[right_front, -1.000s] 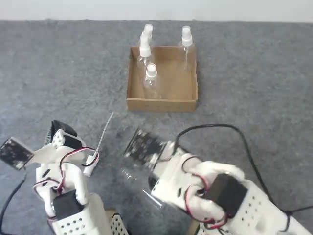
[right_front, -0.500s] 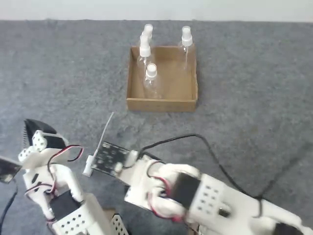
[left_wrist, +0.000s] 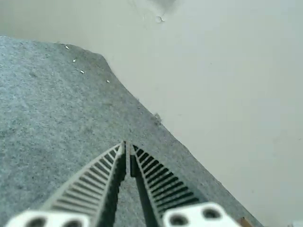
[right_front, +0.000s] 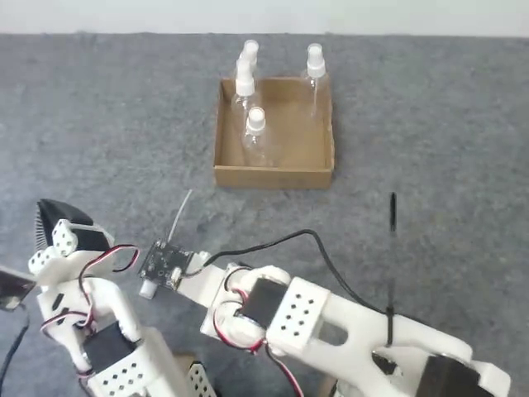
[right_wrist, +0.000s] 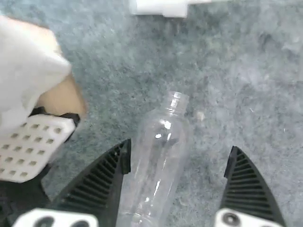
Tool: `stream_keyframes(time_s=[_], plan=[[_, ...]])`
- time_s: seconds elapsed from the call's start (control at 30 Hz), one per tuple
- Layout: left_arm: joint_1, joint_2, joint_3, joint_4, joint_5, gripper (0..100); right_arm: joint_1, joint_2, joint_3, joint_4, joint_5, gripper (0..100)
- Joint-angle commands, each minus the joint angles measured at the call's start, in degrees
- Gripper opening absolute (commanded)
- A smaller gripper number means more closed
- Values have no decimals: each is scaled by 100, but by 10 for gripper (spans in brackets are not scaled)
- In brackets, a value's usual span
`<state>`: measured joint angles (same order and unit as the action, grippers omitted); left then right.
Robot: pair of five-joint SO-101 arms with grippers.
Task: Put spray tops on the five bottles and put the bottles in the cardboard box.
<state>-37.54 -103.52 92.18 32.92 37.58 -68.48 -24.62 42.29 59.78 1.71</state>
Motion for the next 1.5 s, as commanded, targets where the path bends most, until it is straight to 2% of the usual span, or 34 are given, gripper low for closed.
stream_keyframes(time_s=[0.0,0.7,1.0,1.2,1.47], plan=[[-9,-88,-66,-158,-62,12,198,127,-79,-163,-123,267],[18,-88,-57,-158,-62,12,1024,1103,-88,-207,-97,267],[18,-88,-57,-158,-62,12,1042,1270,-97,-198,-158,267],[18,-88,-57,-158,-62,12,1042,1288,-114,-207,-1011,270],[18,-88,-57,-167,-62,12,1103,1305,-167,-163,-1125,268]])
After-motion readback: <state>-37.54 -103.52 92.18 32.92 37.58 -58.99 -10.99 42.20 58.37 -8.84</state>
